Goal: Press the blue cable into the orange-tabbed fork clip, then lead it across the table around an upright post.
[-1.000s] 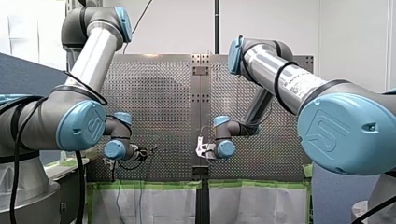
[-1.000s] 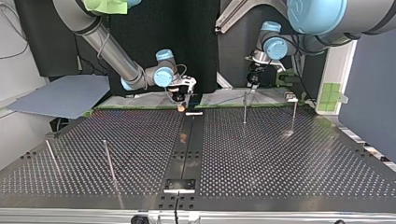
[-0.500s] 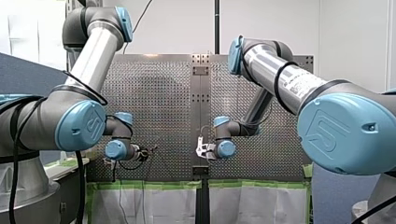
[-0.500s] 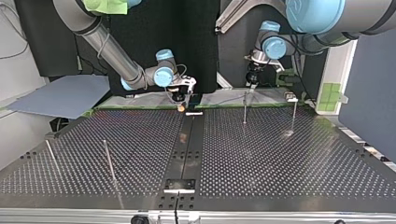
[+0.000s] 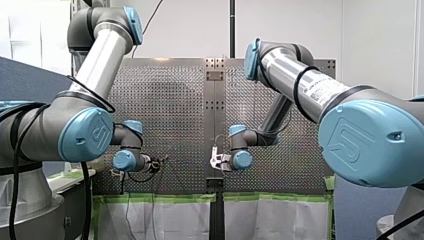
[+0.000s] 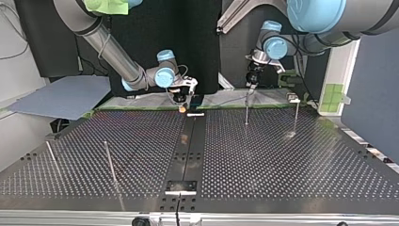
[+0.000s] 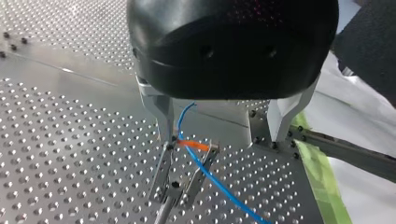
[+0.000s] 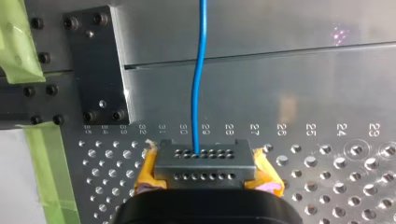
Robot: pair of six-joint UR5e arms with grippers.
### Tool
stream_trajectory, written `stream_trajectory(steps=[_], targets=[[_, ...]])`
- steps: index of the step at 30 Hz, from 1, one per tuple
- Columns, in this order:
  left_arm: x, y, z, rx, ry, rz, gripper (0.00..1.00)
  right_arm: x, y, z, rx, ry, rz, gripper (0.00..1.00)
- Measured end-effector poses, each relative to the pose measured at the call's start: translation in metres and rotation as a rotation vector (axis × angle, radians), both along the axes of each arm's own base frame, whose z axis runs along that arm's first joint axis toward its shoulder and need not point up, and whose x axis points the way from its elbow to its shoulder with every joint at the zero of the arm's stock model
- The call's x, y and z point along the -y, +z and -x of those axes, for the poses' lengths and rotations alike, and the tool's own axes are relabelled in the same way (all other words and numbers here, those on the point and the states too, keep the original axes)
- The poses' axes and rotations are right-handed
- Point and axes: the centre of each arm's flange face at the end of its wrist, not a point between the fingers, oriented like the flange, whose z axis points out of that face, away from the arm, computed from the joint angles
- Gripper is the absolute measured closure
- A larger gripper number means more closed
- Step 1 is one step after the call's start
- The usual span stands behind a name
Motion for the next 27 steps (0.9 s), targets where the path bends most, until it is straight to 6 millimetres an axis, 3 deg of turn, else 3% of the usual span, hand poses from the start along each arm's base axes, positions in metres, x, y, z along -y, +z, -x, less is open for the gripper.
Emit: stream_trajectory(steps=[27], targets=[[0.036, 0.006, 0.001, 0.045, -0.021, -0.024, 0.00, -0.005, -0.002, -0.004, -0.006, 0.011, 0.006, 1.00]])
